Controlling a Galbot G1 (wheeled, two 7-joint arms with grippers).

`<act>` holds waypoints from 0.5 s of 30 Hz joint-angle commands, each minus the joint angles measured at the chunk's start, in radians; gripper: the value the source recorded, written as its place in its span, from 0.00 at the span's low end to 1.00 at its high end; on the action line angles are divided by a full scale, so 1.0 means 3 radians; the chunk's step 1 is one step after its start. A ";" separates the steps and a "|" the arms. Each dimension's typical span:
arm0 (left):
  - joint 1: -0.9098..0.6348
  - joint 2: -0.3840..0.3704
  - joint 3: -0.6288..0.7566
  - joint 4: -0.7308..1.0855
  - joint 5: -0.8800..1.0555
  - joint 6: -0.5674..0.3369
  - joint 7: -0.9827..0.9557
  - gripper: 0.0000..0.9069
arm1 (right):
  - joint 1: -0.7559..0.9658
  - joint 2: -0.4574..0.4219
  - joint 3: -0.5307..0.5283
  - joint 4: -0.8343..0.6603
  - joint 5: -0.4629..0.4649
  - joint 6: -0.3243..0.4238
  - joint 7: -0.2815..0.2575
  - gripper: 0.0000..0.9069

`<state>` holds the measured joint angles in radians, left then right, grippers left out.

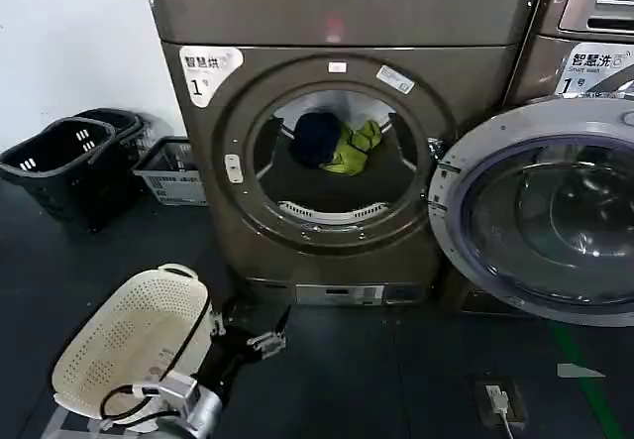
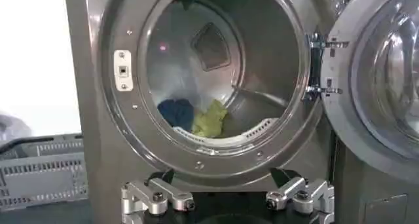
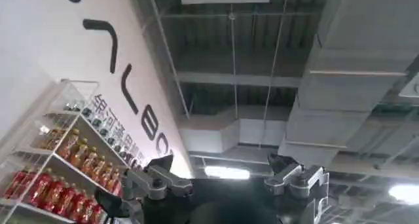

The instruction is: Grasp the clothes from the dryer.

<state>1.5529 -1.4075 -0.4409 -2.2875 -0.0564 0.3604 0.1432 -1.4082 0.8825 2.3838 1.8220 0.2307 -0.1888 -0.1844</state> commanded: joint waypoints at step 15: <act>-0.0033 -0.0074 0.0143 0.0050 0.0104 0.0038 -0.0004 1.00 | -0.0024 -0.0022 0.0042 -0.0016 -0.0031 0.0004 -0.0045 1.00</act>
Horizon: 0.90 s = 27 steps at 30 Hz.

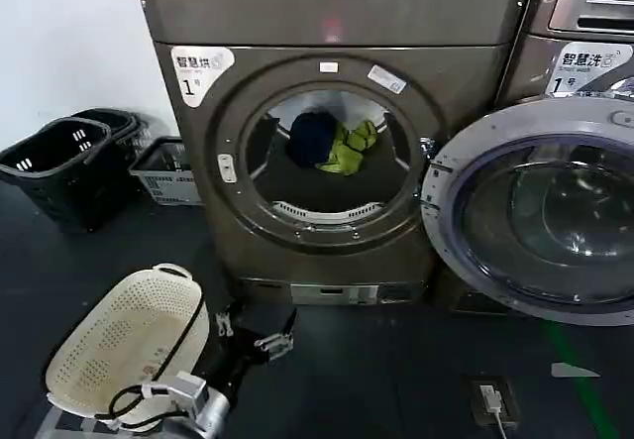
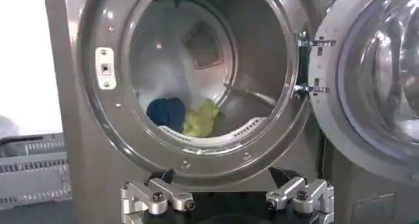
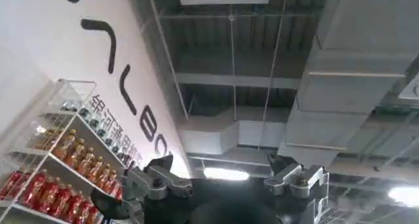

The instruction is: Grasp the clothes from the dryer.

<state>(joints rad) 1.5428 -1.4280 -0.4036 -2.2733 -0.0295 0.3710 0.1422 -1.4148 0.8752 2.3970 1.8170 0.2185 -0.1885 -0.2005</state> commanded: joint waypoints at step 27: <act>-0.0008 -0.0008 0.0018 0.0013 -0.0007 0.0034 -0.0010 1.00 | 0.0019 -0.0012 0.0008 -0.0026 -0.0052 0.0017 -0.0062 1.00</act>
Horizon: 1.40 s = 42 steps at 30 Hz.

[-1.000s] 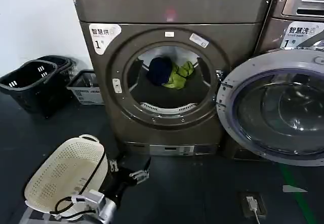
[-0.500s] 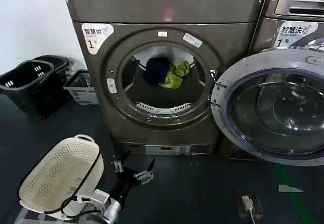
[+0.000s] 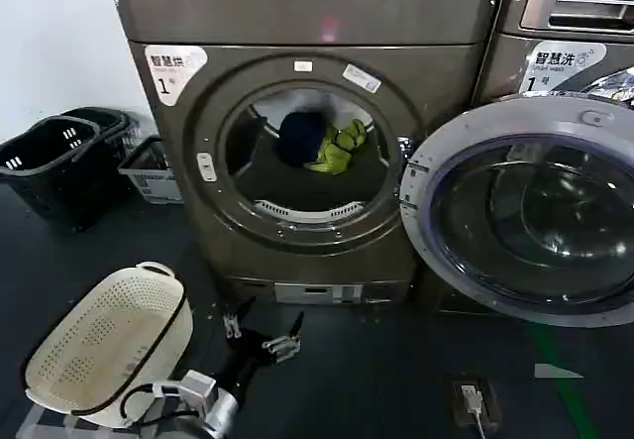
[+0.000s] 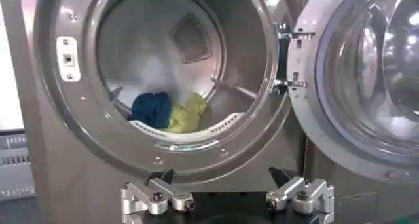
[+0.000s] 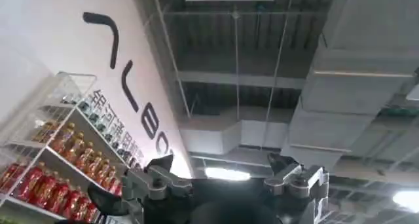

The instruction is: Grasp the clothes from the dryer.

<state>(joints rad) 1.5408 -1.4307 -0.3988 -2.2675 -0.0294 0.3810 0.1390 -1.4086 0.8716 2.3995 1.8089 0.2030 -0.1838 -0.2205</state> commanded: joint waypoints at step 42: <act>-0.0014 0.0058 -0.0020 -0.0020 0.0144 -0.0035 -0.0238 1.00 | -0.0083 -0.0010 0.0054 -0.0005 -0.0009 0.0144 -0.0048 1.00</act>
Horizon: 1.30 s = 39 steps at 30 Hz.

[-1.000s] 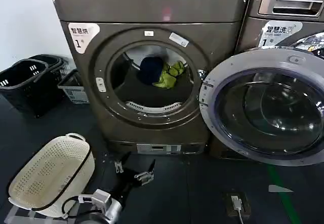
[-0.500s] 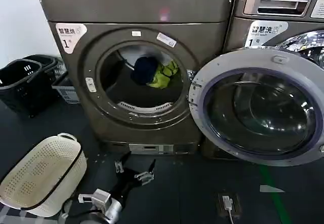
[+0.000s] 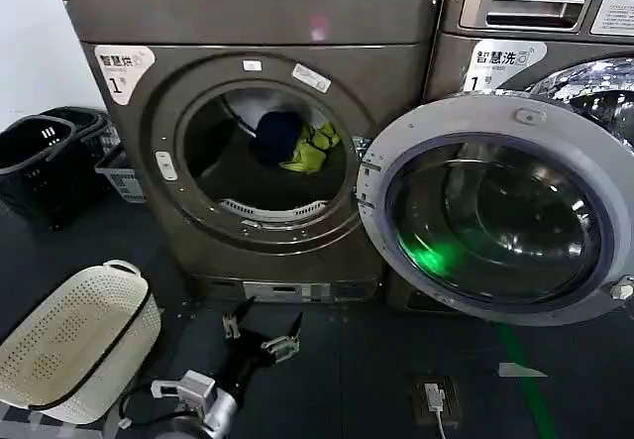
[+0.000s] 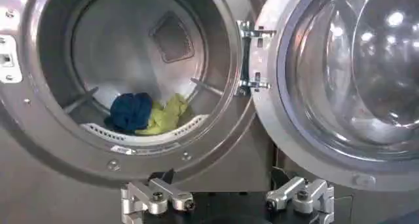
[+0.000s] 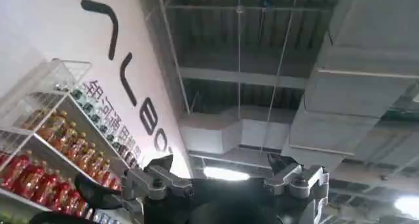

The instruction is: Grasp the clothes from the dryer.

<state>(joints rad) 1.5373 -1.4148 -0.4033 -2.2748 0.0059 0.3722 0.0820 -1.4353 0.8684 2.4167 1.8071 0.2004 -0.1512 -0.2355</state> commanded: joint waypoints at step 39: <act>-0.0141 -0.0014 -0.0097 -0.0023 0.0046 0.0115 -0.0043 1.00 | 0.0036 0.0009 -0.0100 0.0017 0.0049 0.0161 -0.0035 1.00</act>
<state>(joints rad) 1.4963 -1.4188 -0.4330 -2.2817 0.0217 0.4063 0.0688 -1.4270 0.8705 2.3891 1.8111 0.2147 -0.1025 -0.2468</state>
